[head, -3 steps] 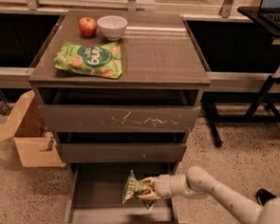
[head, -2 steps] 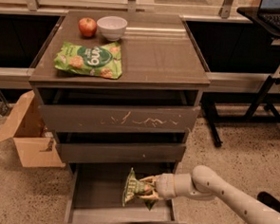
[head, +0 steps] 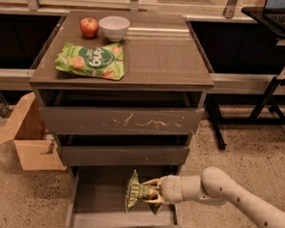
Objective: Pick green jalapeno chip bag from bottom drawer and place on counter
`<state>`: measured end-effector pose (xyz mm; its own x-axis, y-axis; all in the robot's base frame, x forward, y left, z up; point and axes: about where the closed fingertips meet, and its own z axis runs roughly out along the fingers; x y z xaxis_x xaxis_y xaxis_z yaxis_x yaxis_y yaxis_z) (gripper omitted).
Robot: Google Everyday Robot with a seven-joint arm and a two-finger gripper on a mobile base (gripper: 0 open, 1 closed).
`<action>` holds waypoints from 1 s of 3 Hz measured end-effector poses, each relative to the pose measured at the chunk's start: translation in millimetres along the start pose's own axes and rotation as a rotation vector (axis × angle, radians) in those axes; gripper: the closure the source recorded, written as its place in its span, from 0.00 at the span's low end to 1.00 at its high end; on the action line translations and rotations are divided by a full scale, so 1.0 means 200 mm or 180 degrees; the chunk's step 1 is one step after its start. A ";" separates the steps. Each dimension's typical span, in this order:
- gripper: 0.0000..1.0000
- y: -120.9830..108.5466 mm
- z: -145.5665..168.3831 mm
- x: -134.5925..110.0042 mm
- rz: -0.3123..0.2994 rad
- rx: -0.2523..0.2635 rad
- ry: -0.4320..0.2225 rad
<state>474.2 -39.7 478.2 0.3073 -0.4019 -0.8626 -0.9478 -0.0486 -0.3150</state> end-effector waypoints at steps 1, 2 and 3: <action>1.00 -0.03 -0.03 -0.10 -0.0108 0.0057 0.0031; 1.00 -0.12 -0.21 -0.39 -0.0409 0.0256 0.0087; 1.00 -0.23 -0.42 -0.71 -0.0717 0.0449 0.0172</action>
Offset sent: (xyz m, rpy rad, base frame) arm -0.0054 -0.0209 0.1808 -0.0284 -0.2953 -0.0659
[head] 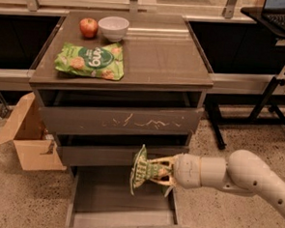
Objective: Pick green jalapeno chip bag from bottom drawer and place on counter
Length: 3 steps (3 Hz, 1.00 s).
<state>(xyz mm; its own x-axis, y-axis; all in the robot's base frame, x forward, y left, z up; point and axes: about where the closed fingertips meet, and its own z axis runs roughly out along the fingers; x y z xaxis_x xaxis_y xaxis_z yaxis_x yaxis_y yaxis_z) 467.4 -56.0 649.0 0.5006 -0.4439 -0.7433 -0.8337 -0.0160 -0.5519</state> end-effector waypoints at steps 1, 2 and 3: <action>1.00 -0.20 -0.20 -0.27 -0.0370 0.0165 0.0093; 1.00 -0.20 -0.20 -0.27 -0.0370 0.0165 0.0093; 1.00 -0.42 -0.29 -0.35 -0.0584 0.0289 0.0206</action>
Offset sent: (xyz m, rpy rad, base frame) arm -0.0030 -0.0088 0.0645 -0.0187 -0.1067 -0.0084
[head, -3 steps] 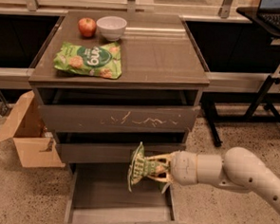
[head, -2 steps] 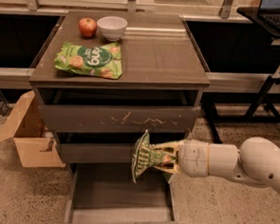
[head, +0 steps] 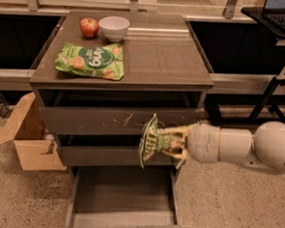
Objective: Pick green jalapeno chip bag from bottom drawer and place on counter
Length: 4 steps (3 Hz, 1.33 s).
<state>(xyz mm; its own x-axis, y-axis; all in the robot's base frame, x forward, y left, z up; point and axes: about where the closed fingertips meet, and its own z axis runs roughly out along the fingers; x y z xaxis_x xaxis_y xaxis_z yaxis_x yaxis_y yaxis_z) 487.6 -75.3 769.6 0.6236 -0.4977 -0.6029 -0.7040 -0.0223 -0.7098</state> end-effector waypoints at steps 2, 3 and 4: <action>1.00 -0.56 -0.14 -0.03 -0.0347 0.0158 0.0122; 1.00 -0.84 -0.20 -0.05 -0.0610 0.0310 0.0104; 1.00 -0.84 -0.20 -0.05 -0.0610 0.0310 0.0104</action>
Offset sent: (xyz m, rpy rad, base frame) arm 0.1217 -0.0348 0.1625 -0.0370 -0.1964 -0.0366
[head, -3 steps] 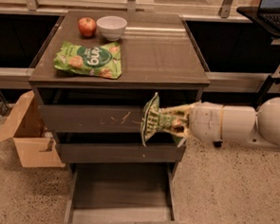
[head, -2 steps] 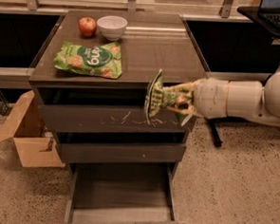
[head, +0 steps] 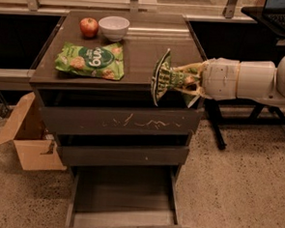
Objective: Pick green jalapeno chip bag from bottom drawer and place on counter
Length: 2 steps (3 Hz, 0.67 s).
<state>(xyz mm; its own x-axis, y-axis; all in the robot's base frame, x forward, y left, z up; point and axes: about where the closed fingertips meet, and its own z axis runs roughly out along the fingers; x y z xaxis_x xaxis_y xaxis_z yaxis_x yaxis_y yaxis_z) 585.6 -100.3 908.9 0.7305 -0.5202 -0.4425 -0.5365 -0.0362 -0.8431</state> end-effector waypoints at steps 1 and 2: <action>1.00 -0.05 0.03 0.03 -0.0035 0.0038 -0.0001; 1.00 -0.16 0.10 0.15 -0.0053 0.0051 0.0022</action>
Offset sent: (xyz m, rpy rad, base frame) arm 0.1112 0.0007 0.0420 0.0112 -0.0760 -0.0297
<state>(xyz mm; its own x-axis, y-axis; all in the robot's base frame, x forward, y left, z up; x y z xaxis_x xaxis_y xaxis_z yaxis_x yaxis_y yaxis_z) 632.6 -97.6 917.5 0.7364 -0.5254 -0.4263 -0.5173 -0.0312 -0.8552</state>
